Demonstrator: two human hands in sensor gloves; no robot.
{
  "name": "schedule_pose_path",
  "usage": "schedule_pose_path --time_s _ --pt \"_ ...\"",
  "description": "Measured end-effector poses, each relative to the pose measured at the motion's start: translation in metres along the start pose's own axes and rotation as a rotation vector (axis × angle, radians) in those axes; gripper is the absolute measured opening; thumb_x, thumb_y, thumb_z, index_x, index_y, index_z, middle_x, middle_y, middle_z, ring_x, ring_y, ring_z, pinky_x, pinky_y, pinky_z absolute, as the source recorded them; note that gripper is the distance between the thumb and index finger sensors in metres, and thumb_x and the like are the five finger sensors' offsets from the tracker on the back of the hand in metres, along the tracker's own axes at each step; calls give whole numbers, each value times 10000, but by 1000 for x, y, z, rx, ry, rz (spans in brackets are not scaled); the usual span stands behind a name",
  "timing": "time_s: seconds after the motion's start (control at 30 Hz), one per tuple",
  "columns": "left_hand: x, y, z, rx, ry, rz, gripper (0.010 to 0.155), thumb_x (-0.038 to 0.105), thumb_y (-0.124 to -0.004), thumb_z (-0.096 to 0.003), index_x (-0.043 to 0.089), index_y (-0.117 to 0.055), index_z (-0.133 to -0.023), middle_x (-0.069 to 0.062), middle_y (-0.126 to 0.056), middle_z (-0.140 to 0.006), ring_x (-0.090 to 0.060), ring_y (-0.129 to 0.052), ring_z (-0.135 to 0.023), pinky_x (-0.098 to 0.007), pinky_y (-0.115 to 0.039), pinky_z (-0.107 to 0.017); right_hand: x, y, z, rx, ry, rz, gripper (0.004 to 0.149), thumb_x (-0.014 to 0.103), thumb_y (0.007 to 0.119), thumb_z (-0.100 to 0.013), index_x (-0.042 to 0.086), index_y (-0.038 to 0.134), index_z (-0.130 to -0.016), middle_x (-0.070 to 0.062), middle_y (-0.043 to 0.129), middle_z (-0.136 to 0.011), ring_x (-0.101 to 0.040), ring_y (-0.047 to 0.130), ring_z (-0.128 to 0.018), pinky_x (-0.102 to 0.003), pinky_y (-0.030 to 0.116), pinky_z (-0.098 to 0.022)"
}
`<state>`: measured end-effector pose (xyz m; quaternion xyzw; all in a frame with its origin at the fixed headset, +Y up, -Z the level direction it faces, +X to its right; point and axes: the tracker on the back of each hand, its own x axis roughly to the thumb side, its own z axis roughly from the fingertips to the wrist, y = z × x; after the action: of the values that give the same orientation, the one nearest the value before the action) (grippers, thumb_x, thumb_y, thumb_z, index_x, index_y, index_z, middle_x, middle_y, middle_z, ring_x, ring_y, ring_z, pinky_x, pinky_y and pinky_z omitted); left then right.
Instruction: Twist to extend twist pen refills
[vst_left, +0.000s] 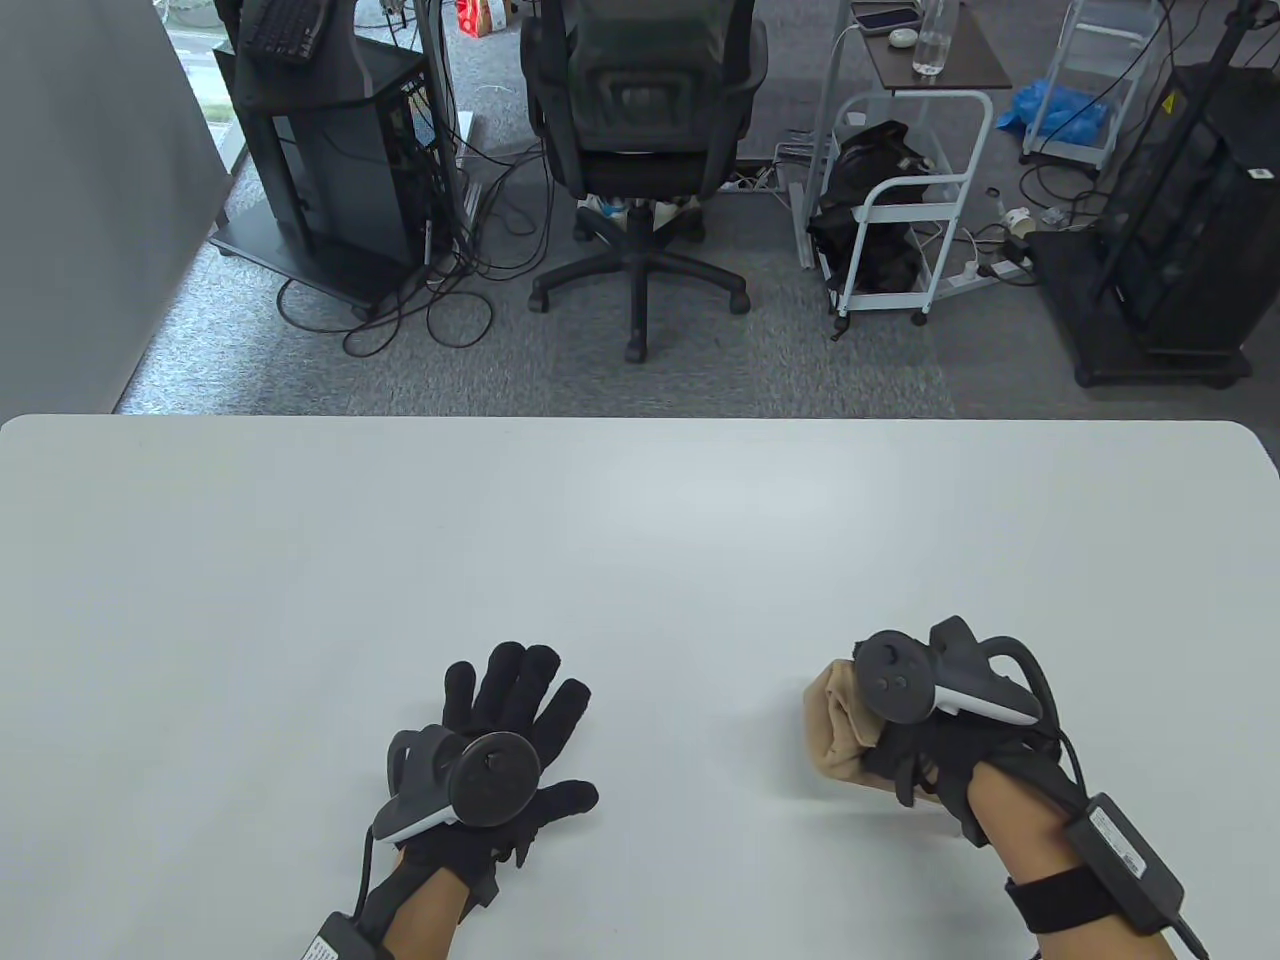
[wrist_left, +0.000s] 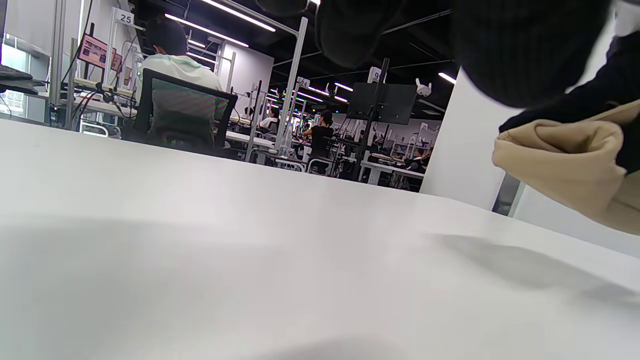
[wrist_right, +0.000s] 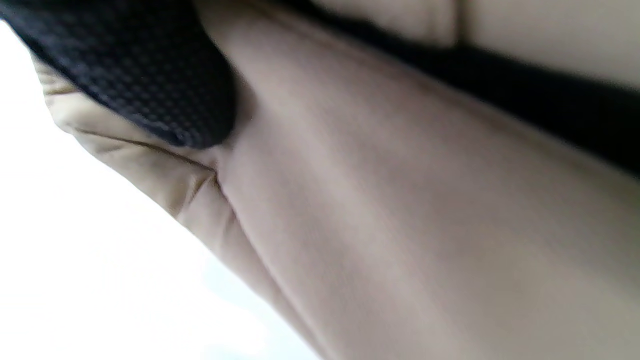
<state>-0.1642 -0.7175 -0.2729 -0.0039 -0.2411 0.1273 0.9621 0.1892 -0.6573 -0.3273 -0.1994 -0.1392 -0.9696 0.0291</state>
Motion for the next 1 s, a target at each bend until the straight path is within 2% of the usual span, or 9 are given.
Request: schedule_pose_path --time_s 0.17,0.3,0.43,0.7,1.0 --pt "-3 1 1 2 12 12 926 654 -772 -355 190 -526 -1118 -175 -258 -1180 -463 -219 -1091 -700 -150 -672 45 -16 -20 -7 -65 27 1022 500 977 -365 -20 436 -1060 -274 615 -1047 -540 684 -885 -790 517 -642" --pt "-5 2 1 5 11 20 927 654 -773 -356 189 -525 -1119 -176 -260 -1180 -464 -221 -1091 -700 -152 -673 82 -16 -37 11 -106 48 1022 500 975 -367 -26 437 -1060 -278 616 -1047 -542 687 -885 -790 517 -642" --pt "-5 3 1 7 9 24 929 656 -773 -354 191 -525 -1118 -177 -262 -1180 -467 -221 -1091 -701 -154 -672 117 -5 -58 38 -151 51 1023 497 975 -368 -27 434 -1060 -280 613 -1048 -544 685 -885 -790 515 -643" --pt "-6 4 2 12 14 33 929 656 -774 -354 189 -526 -1119 -178 -260 -1180 -467 -220 -1091 -701 -155 -672 160 18 -97 106 -179 52 1022 488 973 -375 -30 422 -1062 -286 600 -1052 -550 671 -891 -793 501 -643" --pt "-7 5 2 10 16 38 937 658 -776 -354 186 -519 -1122 -182 -266 -1180 -471 -219 -1090 -702 -156 -671 180 43 -125 176 -178 46 1020 479 971 -383 -30 408 -1065 -285 585 -1061 -552 658 -900 -800 481 -645"
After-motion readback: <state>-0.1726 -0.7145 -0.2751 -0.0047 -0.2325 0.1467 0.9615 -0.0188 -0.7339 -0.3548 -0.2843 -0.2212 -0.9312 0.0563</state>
